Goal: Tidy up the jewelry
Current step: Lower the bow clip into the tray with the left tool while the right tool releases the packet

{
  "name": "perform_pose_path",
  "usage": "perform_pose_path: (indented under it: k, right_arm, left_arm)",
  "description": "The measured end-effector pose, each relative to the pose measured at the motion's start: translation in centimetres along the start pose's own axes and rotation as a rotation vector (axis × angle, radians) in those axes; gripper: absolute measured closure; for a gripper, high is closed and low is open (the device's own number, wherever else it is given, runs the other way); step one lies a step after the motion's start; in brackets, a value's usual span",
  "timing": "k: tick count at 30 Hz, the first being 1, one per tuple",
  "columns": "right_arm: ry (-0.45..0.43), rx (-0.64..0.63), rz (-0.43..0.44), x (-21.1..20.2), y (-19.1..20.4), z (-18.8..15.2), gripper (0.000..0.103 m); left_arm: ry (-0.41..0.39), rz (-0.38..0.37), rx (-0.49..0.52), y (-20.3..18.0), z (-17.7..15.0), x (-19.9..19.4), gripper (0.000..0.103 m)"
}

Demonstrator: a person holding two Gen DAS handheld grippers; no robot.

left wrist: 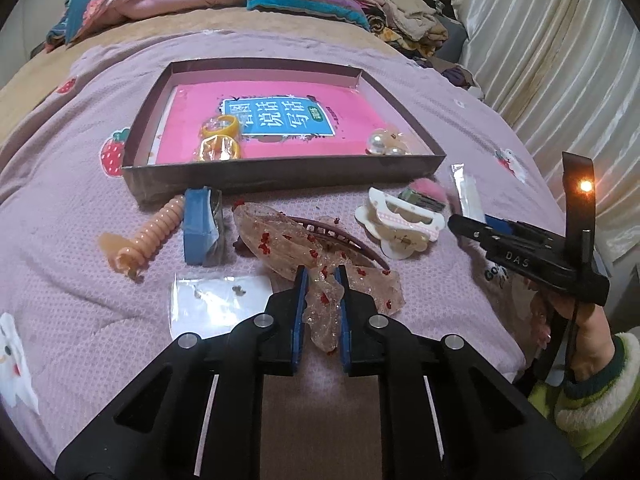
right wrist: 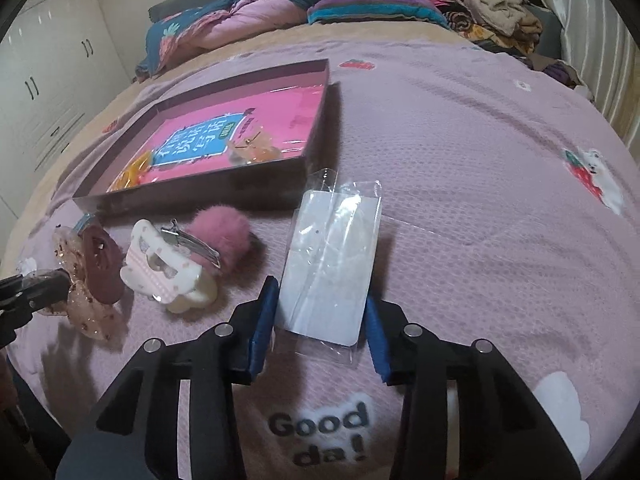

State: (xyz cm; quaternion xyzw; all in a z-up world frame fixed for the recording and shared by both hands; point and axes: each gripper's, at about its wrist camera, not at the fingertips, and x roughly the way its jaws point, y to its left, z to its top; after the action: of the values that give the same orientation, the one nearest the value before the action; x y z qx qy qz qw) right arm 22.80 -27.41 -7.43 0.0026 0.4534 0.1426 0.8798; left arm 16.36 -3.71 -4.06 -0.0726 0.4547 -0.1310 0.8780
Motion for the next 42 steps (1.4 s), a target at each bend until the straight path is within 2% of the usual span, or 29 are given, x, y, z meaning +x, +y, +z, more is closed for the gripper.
perform_pose_path:
  k: [11,22,33,42]
  right_arm:
    - [-0.062,0.011,0.006,-3.7,-0.8,-1.8,0.064]
    - [-0.11,-0.027,0.058,-7.5,0.3,-3.0,0.064]
    - [-0.172,-0.089,0.13,-10.9,3.2,-1.9,0.064]
    - [-0.206,-0.145,0.167,-11.5,5.7,0.3,0.064]
  left_arm:
    - [-0.004,-0.001,0.009,-0.4,-1.8,-1.7,0.096]
    - [-0.056,0.024,-0.011,0.5,-2.6,-5.2,0.096]
    - [-0.133,0.048,-0.054,2.0,-1.2,-7.6,0.096]
    - [-0.196,0.072,-0.102,4.2,1.0,-9.1,0.096]
